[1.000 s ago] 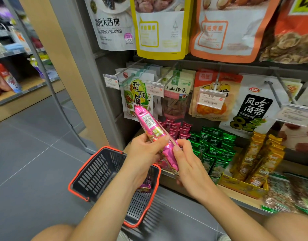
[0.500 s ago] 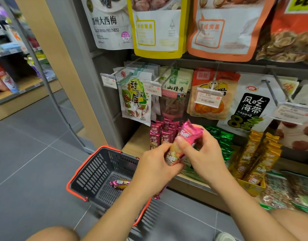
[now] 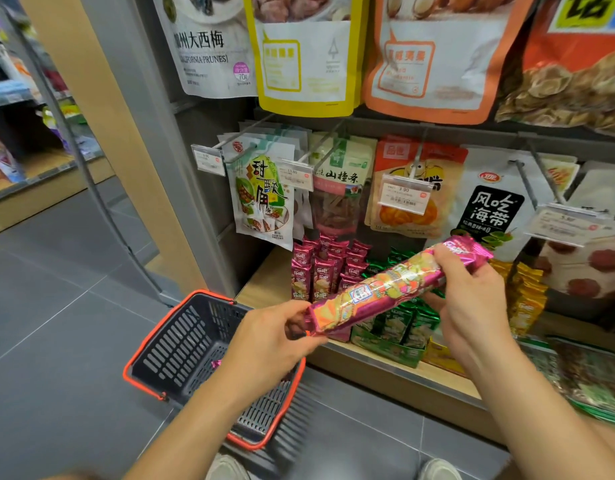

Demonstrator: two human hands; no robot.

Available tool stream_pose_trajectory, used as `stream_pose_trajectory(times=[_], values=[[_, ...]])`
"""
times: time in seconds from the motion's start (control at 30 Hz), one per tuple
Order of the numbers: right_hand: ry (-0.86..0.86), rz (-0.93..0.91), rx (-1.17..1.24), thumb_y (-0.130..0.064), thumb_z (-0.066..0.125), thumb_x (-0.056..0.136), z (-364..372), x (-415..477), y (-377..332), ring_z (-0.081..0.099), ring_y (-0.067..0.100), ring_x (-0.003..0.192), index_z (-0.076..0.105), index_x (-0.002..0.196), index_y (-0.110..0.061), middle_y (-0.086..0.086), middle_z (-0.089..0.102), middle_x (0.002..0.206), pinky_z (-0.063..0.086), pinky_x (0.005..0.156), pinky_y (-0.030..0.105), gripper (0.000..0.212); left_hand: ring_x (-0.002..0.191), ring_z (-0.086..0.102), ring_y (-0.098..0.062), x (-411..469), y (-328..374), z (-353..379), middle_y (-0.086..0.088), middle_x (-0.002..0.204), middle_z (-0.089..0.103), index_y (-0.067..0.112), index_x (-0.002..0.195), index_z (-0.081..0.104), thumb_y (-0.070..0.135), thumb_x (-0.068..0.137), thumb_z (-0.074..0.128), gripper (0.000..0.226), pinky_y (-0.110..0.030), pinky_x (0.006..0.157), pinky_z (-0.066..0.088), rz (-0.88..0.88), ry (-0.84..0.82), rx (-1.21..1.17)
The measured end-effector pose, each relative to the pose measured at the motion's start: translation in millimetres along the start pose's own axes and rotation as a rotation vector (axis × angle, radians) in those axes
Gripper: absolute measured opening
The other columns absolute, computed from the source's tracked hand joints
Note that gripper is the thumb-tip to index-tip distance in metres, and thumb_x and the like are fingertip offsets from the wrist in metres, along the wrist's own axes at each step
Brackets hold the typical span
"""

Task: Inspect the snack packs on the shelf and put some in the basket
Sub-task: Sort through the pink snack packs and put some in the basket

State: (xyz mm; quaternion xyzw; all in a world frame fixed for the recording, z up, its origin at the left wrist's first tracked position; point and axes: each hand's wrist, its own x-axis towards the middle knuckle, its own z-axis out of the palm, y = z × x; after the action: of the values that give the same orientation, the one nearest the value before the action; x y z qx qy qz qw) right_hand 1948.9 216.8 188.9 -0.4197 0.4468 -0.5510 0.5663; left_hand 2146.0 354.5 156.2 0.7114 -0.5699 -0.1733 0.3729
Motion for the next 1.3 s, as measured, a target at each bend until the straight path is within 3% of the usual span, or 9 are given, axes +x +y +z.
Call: stream_pose_trajectory(times=[0.13, 0.23, 0.37, 0.5, 0.6, 0.7, 0.8, 1.03, 1.3], values=[[-0.050, 0.087, 0.005, -0.025, 0.062, 0.094, -3, 0, 5, 0.066, -0.001, 0.066, 0.061, 0.099, -0.019, -0.001, 0.067, 0.085, 0.054, 0.057, 0.024, 0.009, 0.070, 0.064, -0.004, -1, -2, -2, 0.022, 0.075, 0.068, 0.050, 0.083, 0.068, 0.027, 0.072, 0.084, 0.031, -0.015, 0.064, 0.050, -0.061, 0.009, -0.051], [-0.086, 0.116, 0.011, -0.029, 0.064, 0.091, -5, 0, 4, 0.067, 0.005, 0.072, 0.062, 0.099, -0.023, -0.002, 0.069, 0.083, 0.055, 0.057, 0.024, 0.011, 0.063, 0.064, 0.000, 1, -3, -5, 0.019, 0.069, 0.069, 0.039, 0.072, 0.069, 0.023, 0.070, 0.086, 0.023, -0.015, 0.059, 0.051, -0.141, -0.004, -0.054], [-0.204, 0.158, -0.130, -0.040, 0.066, 0.087, -10, 4, -2, 0.070, 0.008, 0.070, 0.064, 0.097, -0.022, -0.006, 0.073, 0.072, 0.054, 0.054, 0.024, 0.020, 0.062, 0.069, -0.013, 3, -3, -10, 0.004, 0.064, 0.071, 0.024, 0.069, 0.069, 0.003, 0.076, 0.077, 0.024, -0.032, 0.062, 0.059, -0.244, -0.085, -0.095], [-0.312, 0.263, -0.120, -0.024, 0.071, 0.085, -21, 9, -12, 0.073, 0.021, 0.068, 0.065, 0.103, -0.011, 0.006, 0.076, 0.081, 0.055, 0.049, 0.023, 0.024, 0.073, 0.071, -0.021, 5, -8, -16, -0.007, 0.076, 0.075, 0.019, 0.083, 0.075, -0.003, 0.087, 0.065, 0.024, -0.032, 0.068, 0.059, -0.339, -0.144, -0.362], [-0.327, 0.266, -0.044, -0.013, 0.073, 0.077, -29, 11, -19, 0.074, 0.022, 0.073, 0.064, 0.108, -0.004, 0.012, 0.076, 0.087, 0.057, 0.054, 0.023, 0.033, 0.084, 0.072, -0.021, 7, -7, -18, -0.013, 0.093, 0.075, 0.016, 0.097, 0.077, 0.011, 0.091, 0.065, 0.014, -0.024, 0.066, 0.056, -0.413, -0.215, -0.693], [-0.371, 0.282, 0.005, -0.010, 0.073, 0.066, -35, 11, -24, 0.074, 0.024, 0.074, 0.065, 0.105, -0.004, 0.014, 0.075, 0.085, 0.059, 0.055, 0.025, 0.040, 0.076, 0.071, -0.024, 9, -5, -12, -0.016, 0.087, 0.075, 0.015, 0.086, 0.078, 0.012, 0.069, 0.083, 0.018, -0.028, 0.067, 0.058, -0.399, -0.143, -0.710], [-0.442, 0.308, 0.010, -0.006, 0.073, 0.064, -43, 12, -30, 0.074, 0.026, 0.078, 0.065, 0.100, -0.006, 0.015, 0.074, 0.086, 0.059, 0.056, 0.027, 0.036, 0.059, 0.065, -0.021, 16, -4, -3, -0.016, 0.071, 0.071, 0.010, 0.074, 0.075, -0.006, 0.074, 0.073, 0.016, -0.022, 0.054, 0.054, -0.429, -0.020, -0.715], [-0.619, 0.167, -0.171, -0.007, 0.079, 0.064, -56, 10, -39, 0.073, 0.027, 0.089, 0.066, 0.086, -0.019, 0.011, 0.074, 0.097, 0.059, 0.062, 0.028, 0.028, 0.062, 0.066, -0.014, 37, -8, 8, -0.013, 0.077, 0.074, 0.010, 0.084, 0.073, -0.004, 0.081, 0.068, 0.015, -0.022, 0.057, 0.050, -0.529, 0.159, -0.848], [-0.462, -0.311, -0.556, -0.008, 0.075, 0.081, -34, -8, -23, 0.064, -0.002, 0.094, 0.065, 0.097, -0.039, -0.027, 0.066, 0.099, 0.053, 0.076, 0.013, 0.036, 0.069, 0.067, -0.012, 87, -21, 37, -0.003, 0.077, 0.073, 0.013, 0.094, 0.073, 0.004, 0.085, 0.070, 0.014, -0.025, 0.067, 0.056, -0.560, 0.225, -0.546]])
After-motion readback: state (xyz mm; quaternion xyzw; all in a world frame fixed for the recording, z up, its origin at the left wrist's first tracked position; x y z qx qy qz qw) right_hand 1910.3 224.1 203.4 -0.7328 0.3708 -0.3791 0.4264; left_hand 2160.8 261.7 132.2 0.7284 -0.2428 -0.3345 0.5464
